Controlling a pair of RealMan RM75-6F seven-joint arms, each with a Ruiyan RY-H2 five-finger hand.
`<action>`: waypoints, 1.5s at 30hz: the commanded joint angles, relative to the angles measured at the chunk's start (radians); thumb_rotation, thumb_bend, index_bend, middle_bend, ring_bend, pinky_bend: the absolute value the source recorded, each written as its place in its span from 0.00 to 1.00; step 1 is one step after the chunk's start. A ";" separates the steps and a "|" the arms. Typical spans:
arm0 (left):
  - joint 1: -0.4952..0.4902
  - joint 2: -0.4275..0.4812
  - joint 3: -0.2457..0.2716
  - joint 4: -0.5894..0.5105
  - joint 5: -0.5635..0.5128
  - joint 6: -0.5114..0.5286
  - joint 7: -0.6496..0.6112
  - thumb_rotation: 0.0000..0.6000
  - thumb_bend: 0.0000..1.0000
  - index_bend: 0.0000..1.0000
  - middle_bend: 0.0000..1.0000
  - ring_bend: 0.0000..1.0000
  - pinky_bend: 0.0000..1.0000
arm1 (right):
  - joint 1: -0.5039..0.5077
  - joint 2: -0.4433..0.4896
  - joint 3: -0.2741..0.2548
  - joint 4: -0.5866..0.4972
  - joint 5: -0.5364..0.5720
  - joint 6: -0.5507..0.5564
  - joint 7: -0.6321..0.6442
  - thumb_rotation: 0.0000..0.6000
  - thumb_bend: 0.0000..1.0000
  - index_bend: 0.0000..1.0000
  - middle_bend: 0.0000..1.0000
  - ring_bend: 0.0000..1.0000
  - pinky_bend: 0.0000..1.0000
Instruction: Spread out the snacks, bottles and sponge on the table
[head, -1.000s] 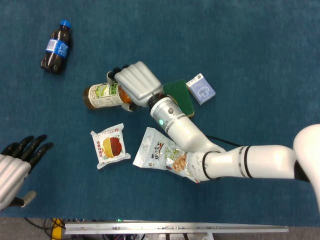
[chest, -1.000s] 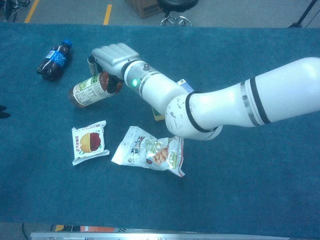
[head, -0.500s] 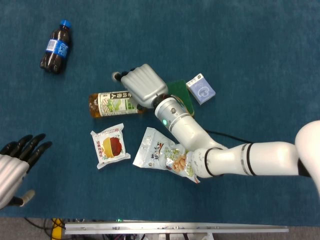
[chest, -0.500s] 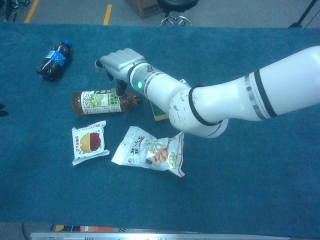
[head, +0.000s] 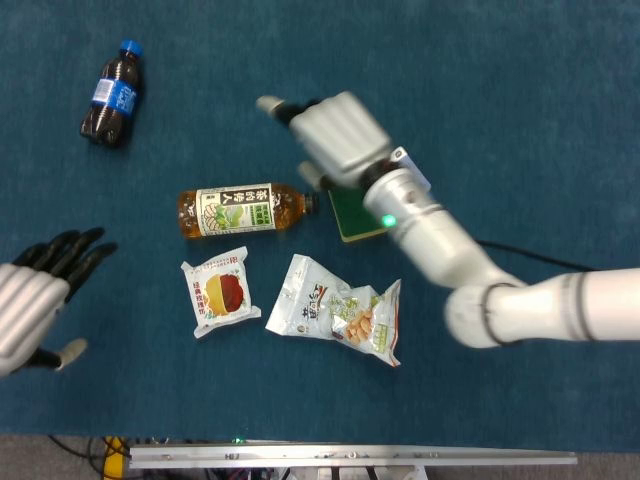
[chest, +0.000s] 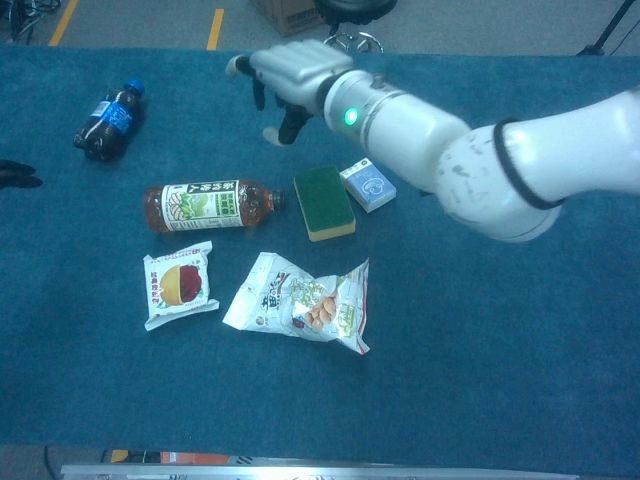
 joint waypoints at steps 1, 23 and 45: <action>-0.044 -0.040 -0.035 0.009 -0.042 -0.048 0.024 1.00 0.24 0.00 0.00 0.00 0.15 | -0.088 0.148 -0.037 -0.141 -0.048 0.076 0.031 1.00 0.36 0.11 0.35 0.36 0.58; -0.344 -0.413 -0.198 0.152 -0.474 -0.297 0.278 1.00 0.24 0.00 0.00 0.00 0.15 | -0.437 0.554 -0.200 -0.417 -0.363 0.260 0.231 1.00 0.24 0.11 0.36 0.36 0.58; -0.549 -0.734 -0.177 0.371 -1.003 -0.140 0.531 1.00 0.24 0.00 0.00 0.00 0.15 | -0.557 0.615 -0.201 -0.410 -0.503 0.234 0.360 1.00 0.24 0.11 0.36 0.36 0.58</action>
